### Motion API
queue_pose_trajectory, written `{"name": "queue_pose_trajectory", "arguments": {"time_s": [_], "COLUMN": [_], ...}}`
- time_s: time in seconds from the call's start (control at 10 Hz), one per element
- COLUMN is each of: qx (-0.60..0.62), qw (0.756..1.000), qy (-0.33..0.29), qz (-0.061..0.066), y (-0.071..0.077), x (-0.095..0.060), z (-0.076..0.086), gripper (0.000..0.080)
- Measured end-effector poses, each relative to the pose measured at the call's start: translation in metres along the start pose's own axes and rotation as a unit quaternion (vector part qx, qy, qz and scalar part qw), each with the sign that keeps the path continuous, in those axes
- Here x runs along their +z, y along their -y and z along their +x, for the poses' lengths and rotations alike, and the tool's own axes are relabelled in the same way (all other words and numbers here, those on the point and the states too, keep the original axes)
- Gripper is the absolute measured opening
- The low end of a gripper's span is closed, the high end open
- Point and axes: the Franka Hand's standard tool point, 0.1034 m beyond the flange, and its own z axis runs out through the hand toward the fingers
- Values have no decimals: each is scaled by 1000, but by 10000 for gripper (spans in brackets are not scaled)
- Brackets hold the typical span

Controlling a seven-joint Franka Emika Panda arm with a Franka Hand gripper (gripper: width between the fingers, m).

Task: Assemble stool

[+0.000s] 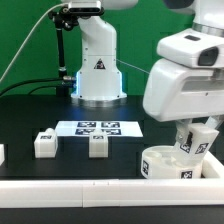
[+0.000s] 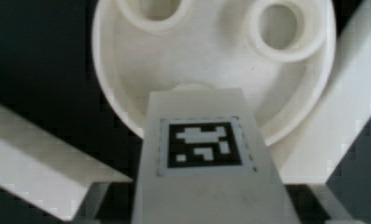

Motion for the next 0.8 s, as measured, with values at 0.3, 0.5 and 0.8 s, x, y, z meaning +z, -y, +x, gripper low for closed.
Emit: {"name": "queue_pose_trajectory", "arguments": {"time_s": [0.3, 0.5, 0.8], "qx": [102, 173, 324], "qw": [995, 985, 945], "qy": [-11, -9, -38], "qz": [15, 14, 30], "y": [-2, -5, -10], "x": [-1, 0, 1], "z": [2, 0, 2], "gripper": [336, 337, 337]}}
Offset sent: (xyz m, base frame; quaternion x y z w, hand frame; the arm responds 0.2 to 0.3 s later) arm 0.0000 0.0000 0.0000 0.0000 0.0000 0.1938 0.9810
